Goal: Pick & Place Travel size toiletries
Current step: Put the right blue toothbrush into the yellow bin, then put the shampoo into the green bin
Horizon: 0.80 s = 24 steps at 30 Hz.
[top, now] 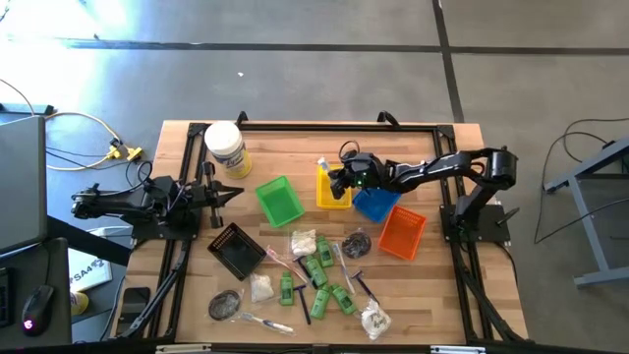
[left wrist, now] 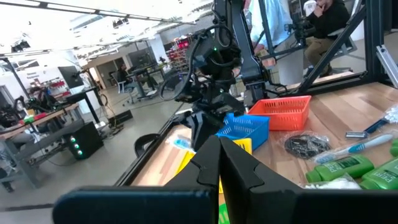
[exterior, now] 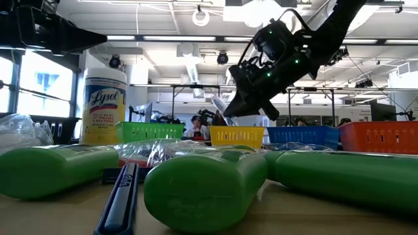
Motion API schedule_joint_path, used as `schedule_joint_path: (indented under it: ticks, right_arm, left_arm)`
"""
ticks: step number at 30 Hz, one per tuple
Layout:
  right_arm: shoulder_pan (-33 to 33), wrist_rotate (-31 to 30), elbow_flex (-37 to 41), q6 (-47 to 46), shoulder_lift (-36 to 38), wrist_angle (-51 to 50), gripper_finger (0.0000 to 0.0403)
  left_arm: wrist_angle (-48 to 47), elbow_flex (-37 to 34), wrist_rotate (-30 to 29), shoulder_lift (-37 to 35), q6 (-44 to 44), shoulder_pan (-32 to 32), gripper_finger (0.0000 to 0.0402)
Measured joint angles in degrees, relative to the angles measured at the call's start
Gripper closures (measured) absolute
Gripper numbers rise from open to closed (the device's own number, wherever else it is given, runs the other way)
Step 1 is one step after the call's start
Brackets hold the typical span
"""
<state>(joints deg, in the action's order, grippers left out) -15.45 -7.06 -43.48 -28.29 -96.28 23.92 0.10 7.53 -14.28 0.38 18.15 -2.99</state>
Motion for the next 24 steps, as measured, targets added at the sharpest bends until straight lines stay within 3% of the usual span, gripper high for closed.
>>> schedule_joint_path:
  ticks: [7,13,19,24]
  right_arm:
    - [0.0,0.3,0.0,1.7,0.9,1.9,0.029]
    - [0.0,4.1,0.0,1.7,0.9,3.5,0.024]
    - [0.9,3.9,0.2,6.3,4.3,3.7,0.0236]
    - [7.1,3.8,0.1,16.5,17.6,1.6,0.0276]
  left_arm:
    - [0.0,0.0,0.0,0.0,0.0,0.0,0.0402]
    - [-0.2,0.0,0.0,0.0,0.0,0.0,0.0402]
    - [-0.2,0.0,0.0,0.0,0.0,0.0,0.0402]
    - [-0.2,0.0,0.0,0.0,-0.6,0.0,0.0402]
